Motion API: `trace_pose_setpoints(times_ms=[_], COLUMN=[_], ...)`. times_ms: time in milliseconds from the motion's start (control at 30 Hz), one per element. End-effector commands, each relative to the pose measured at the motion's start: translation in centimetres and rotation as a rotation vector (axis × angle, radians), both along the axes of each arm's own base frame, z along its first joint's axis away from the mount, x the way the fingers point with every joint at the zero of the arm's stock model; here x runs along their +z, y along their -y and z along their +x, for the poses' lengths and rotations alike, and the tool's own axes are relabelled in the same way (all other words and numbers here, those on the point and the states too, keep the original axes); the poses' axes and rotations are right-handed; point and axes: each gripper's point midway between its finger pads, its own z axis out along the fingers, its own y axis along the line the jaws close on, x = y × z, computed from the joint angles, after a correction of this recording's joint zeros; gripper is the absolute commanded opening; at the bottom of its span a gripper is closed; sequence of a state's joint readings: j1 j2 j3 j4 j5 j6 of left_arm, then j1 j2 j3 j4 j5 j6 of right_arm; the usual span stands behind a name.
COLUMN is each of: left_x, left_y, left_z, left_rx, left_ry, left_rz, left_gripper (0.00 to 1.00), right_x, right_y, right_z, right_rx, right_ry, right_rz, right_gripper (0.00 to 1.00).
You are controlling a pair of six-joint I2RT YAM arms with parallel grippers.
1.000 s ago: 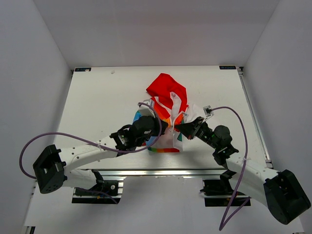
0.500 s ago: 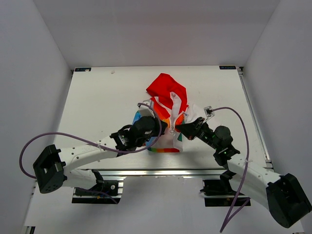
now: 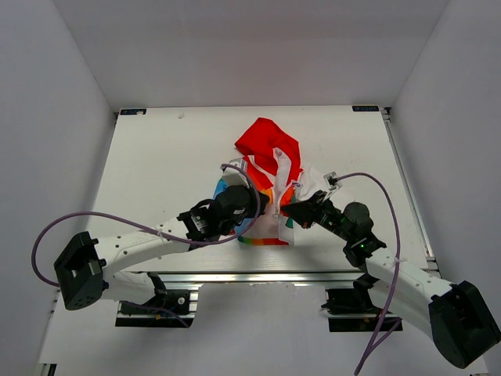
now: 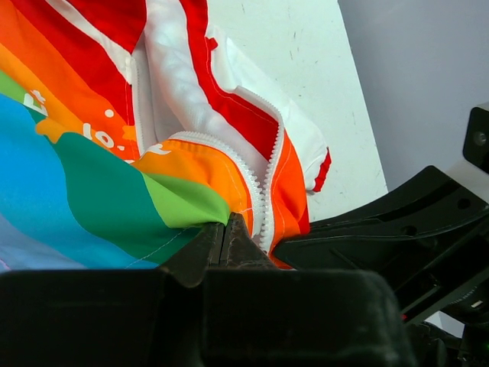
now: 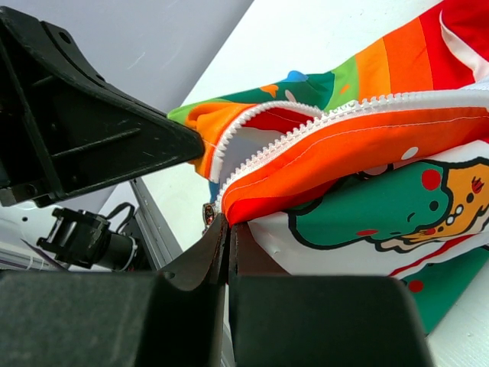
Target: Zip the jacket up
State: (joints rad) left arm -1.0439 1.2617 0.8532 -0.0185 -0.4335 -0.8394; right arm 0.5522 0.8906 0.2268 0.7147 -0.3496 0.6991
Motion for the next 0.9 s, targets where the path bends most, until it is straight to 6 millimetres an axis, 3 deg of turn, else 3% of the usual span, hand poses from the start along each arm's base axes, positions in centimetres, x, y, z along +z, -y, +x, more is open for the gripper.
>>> trace_pose_setpoints(times_ms=[0,300,867], left_x=[1.9,2.0,2.4], left_y=[0.9,0.9,0.4], left_z=[0.1,-0.1,-0.4], left_rx=[-0.007,-0.015,-0.011], left_ry=[0.016,0.016,0.016], left_rz=[-0.043,-0.053,-0.072], left_gripper=[0.00,0.00,0.00], right_x=[3.5,4.1,3.2], right_y=[-0.5,-0.5,-0.1], right_z=[0.3,0.9,1.4], right_rx=[0.011,-0.014,-0.051], right_ry=[0.100,0.106,0.088], right_rz=[0.056,0.069,0.042], right_gripper=[0.00,0.00,0.00])
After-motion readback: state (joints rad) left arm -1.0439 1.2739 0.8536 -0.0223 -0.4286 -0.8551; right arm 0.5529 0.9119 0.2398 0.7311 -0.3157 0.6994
